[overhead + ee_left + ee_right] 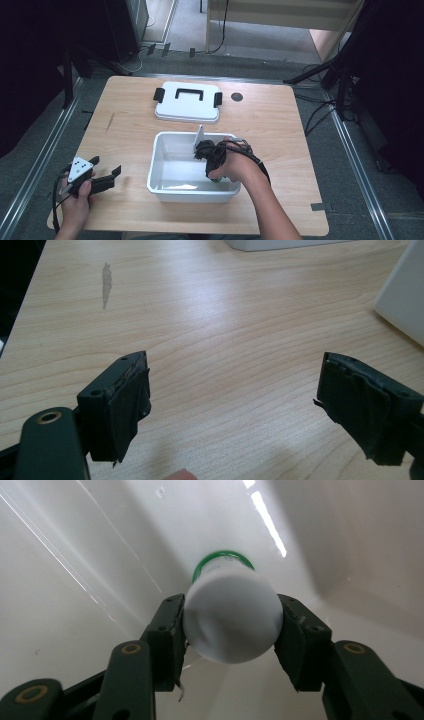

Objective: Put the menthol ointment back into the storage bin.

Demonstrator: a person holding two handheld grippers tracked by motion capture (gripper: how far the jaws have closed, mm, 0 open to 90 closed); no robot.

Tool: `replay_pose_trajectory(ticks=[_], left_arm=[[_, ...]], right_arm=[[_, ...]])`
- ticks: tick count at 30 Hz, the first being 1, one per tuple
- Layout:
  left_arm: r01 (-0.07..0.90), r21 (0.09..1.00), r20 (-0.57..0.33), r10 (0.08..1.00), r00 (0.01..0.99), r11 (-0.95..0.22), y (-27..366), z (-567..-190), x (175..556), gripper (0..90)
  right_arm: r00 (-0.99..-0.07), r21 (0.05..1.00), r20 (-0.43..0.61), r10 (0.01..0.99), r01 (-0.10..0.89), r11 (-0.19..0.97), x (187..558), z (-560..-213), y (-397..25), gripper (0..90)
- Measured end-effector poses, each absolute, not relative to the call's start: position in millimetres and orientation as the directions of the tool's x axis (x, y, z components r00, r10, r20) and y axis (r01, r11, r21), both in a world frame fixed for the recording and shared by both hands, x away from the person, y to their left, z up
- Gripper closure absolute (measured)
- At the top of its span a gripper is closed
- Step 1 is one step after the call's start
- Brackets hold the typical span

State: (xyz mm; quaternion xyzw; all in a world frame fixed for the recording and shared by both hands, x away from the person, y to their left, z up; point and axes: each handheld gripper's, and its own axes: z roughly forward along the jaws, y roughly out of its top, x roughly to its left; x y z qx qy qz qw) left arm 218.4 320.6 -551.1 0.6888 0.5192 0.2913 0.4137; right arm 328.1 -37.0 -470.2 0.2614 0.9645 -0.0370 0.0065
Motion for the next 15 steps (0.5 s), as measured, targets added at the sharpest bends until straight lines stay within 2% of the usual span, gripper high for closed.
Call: replay_pose_trajectory(ticks=[8,15], left_arm=[[0.475,0.872,-0.029,0.956,0.292,-0.118,321,-551,218,14.8],[0.473,0.873,-0.030,0.957,0.290,-0.116,320,-551,219,14.8]], right_arm=[[-0.863,-0.043,-0.029,0.504,0.505,0.862,326,-463,-39,48.7],[-0.859,0.009,-0.049,0.510,0.510,0.860,323,-431,-43,45.7]])
